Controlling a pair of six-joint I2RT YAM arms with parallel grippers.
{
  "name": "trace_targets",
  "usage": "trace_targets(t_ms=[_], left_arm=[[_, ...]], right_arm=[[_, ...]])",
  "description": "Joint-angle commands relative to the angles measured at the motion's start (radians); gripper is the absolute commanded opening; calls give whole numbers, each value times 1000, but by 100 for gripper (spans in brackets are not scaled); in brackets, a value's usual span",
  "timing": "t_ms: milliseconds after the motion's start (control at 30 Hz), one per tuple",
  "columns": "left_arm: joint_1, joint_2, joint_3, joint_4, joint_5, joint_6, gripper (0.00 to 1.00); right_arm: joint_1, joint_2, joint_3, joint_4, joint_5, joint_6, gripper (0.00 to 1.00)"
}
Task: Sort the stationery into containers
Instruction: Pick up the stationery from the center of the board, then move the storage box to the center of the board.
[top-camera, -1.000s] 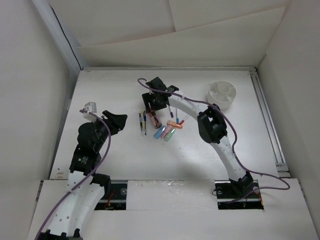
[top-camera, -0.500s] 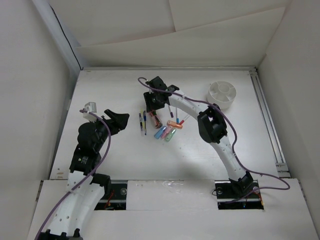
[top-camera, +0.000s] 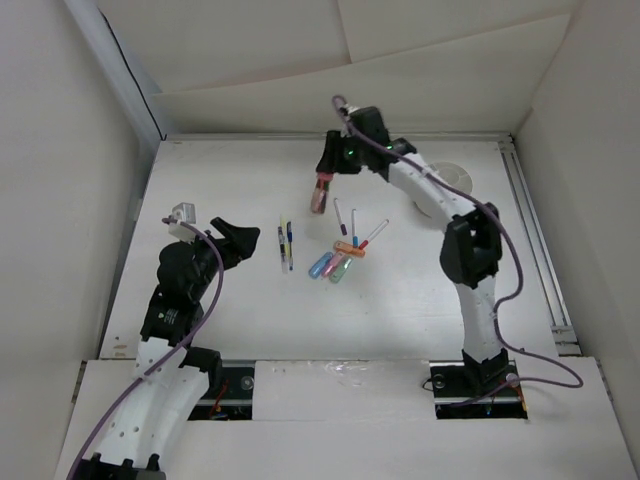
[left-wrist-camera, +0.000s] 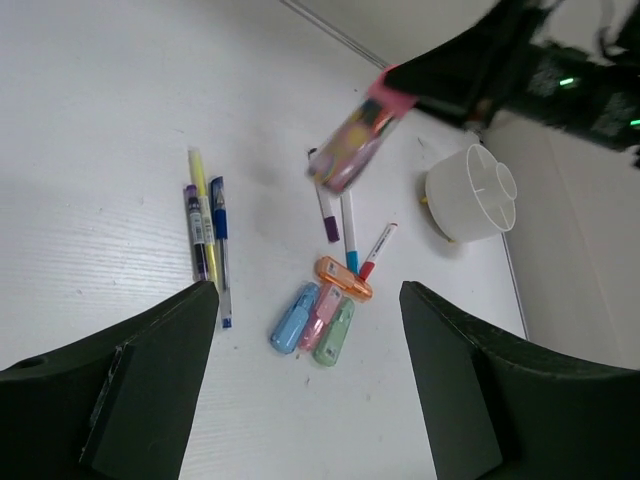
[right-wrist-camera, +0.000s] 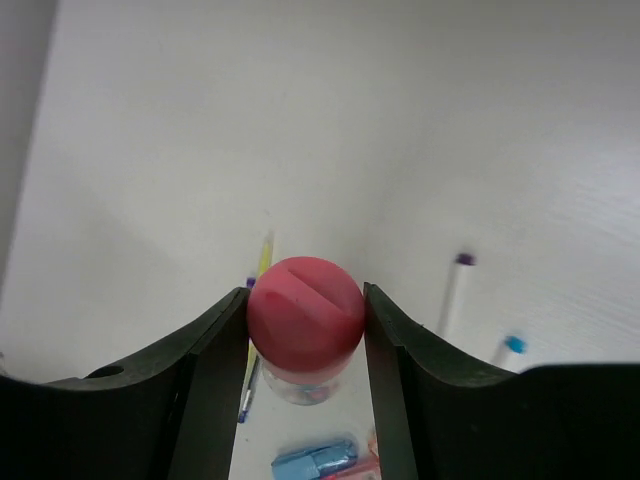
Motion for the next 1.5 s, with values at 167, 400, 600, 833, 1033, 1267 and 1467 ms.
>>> trace_targets(t_ms=[167,400,600,833,1033,1267,1467], left_arm=[[6,7,5,51,50,0,71],[6,36,5,82,80,0,71],[6,55,5,102,91,0,71],[6,55,-5,102,91,0,71],[6,64,-5,102,91,0,71],[6,64,5,93,91,0,71],[6,64,5,93,91,0,71]], right_arm=[[-342,-323,-163,261,68,160,19],[-545,-417,-243,272,310,202,19],[-586,-428,-275,298,480,150,19],[-556,-440,-358,324,599,93,17],[-522,-458,-444,346,663,82,17],[-452,-500,-502,379,792,47,16],[-407,-544,-450,379,864,3,16]])
